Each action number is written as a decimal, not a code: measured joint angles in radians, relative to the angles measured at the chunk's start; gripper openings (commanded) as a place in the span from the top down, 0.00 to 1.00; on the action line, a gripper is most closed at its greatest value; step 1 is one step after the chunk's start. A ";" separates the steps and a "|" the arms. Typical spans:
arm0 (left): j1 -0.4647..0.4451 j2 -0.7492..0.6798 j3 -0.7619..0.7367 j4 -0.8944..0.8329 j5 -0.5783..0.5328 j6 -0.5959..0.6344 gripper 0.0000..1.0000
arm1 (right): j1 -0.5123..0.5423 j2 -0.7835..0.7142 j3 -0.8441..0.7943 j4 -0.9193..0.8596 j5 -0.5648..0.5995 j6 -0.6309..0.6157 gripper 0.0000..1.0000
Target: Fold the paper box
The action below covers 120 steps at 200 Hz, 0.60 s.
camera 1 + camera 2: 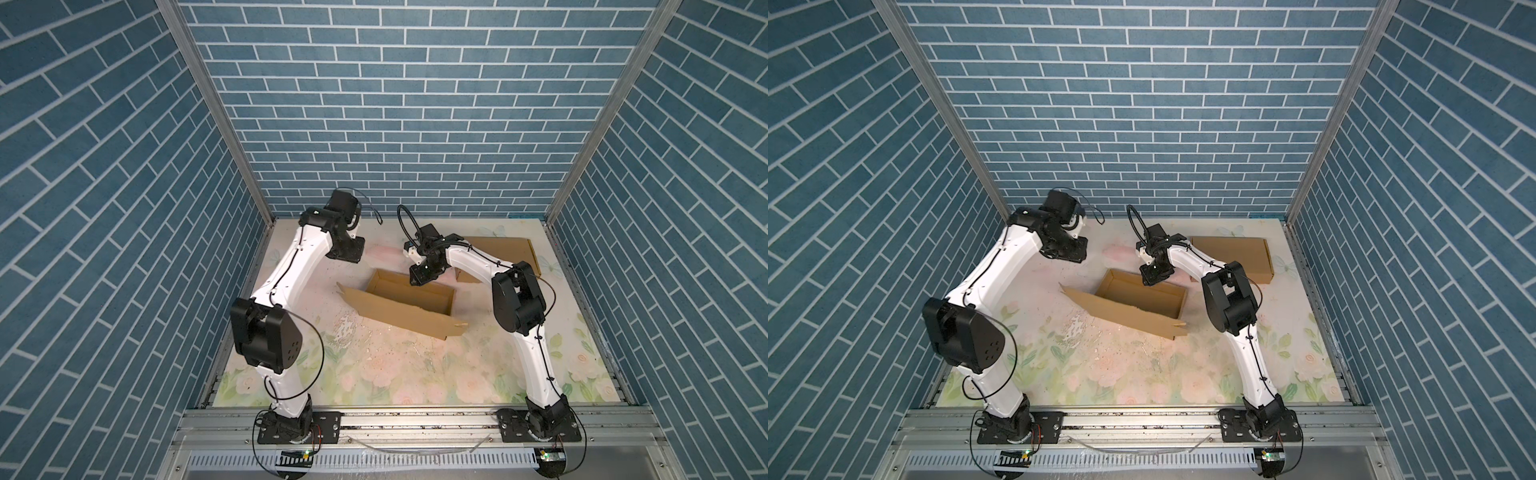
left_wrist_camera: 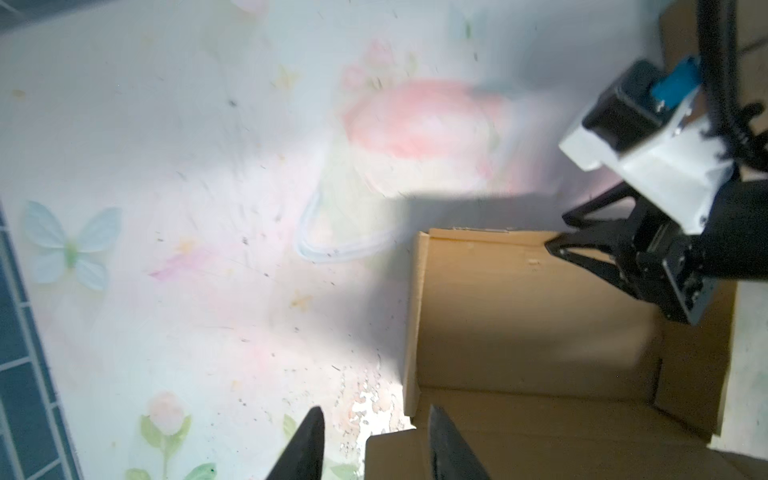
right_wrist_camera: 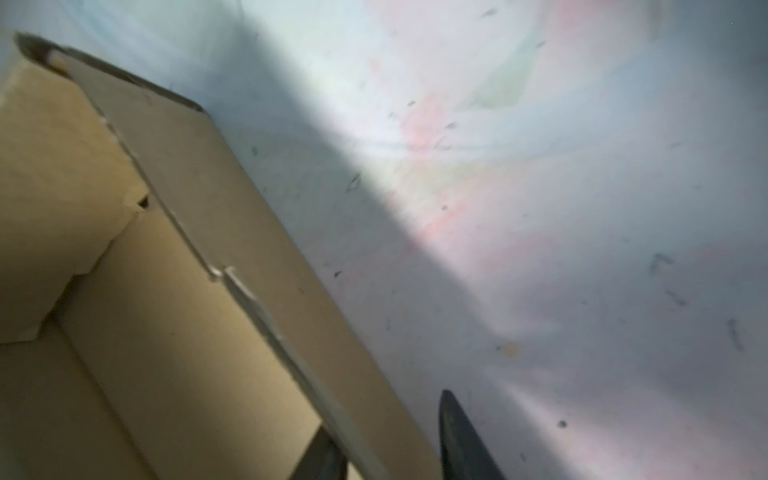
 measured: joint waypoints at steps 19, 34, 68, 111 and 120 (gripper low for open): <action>0.036 -0.060 -0.009 0.033 -0.043 -0.002 0.58 | -0.015 -0.024 -0.055 0.061 -0.004 0.106 0.79; 0.050 -0.100 -0.026 0.063 -0.088 0.005 0.59 | -0.027 -0.062 -0.127 0.114 -0.008 0.198 0.83; 0.051 -0.228 -0.183 0.188 -0.185 0.042 0.65 | -0.041 -0.179 -0.325 0.222 -0.003 0.433 0.83; 0.056 -0.394 -0.385 0.350 -0.230 0.063 0.51 | -0.022 -0.382 -0.669 0.440 0.018 0.789 0.77; 0.062 -0.401 -0.386 0.369 -0.225 0.056 0.48 | -0.005 -0.415 -0.727 0.489 0.031 0.861 0.75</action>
